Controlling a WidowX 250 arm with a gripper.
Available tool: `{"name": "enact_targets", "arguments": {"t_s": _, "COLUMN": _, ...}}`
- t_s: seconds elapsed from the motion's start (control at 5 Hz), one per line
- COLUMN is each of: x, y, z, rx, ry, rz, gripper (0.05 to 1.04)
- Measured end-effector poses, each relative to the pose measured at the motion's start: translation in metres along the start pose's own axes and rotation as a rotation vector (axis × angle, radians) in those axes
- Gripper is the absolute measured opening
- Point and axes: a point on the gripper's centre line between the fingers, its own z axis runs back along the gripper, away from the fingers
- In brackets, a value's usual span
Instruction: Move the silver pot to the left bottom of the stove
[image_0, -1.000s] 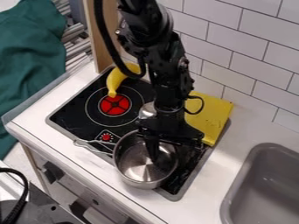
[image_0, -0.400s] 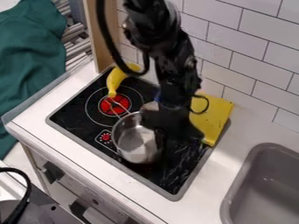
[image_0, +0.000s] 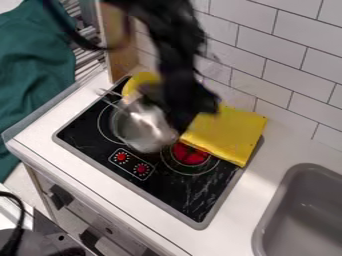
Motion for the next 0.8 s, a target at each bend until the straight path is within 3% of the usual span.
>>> {"name": "enact_targets", "arguments": {"t_s": 0.2, "x": 0.032, "y": 0.039, "z": 0.005, "rx": 0.030, "ry": -0.039, "rz": 0.239, "gripper": 0.060}}
{"name": "enact_targets", "arguments": {"t_s": 0.4, "x": 0.055, "y": 0.080, "z": -0.027, "rx": 0.070, "ry": 0.031, "rz": 0.408, "gripper": 0.060}}
{"name": "enact_targets", "arguments": {"t_s": 0.8, "x": 0.049, "y": 0.098, "z": -0.051, "rx": 0.092, "ry": 0.154, "rz": 0.358, "gripper": 0.060}}
